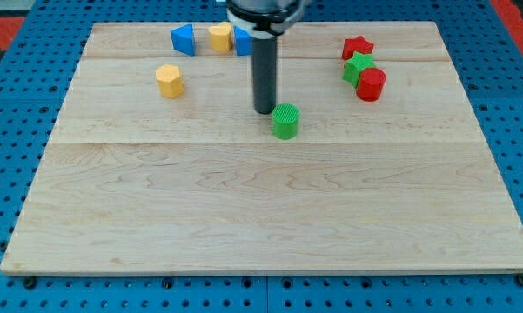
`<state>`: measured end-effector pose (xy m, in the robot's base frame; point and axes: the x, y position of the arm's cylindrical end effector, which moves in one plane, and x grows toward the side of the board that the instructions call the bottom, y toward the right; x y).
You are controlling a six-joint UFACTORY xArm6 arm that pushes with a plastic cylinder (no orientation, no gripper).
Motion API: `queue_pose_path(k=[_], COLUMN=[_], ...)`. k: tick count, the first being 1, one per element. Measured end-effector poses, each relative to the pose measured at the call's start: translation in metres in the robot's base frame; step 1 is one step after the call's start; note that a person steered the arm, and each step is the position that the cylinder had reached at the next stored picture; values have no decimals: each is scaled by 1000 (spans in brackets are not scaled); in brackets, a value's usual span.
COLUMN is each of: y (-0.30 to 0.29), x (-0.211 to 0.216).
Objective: Point your arm towards red star and green star
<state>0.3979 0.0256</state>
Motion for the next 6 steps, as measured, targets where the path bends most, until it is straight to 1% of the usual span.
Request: queue_pose_path(k=[1, 2, 3, 4, 5, 6], y=[25, 71, 185, 223, 148, 94], x=[49, 33, -15, -79, -127, -111])
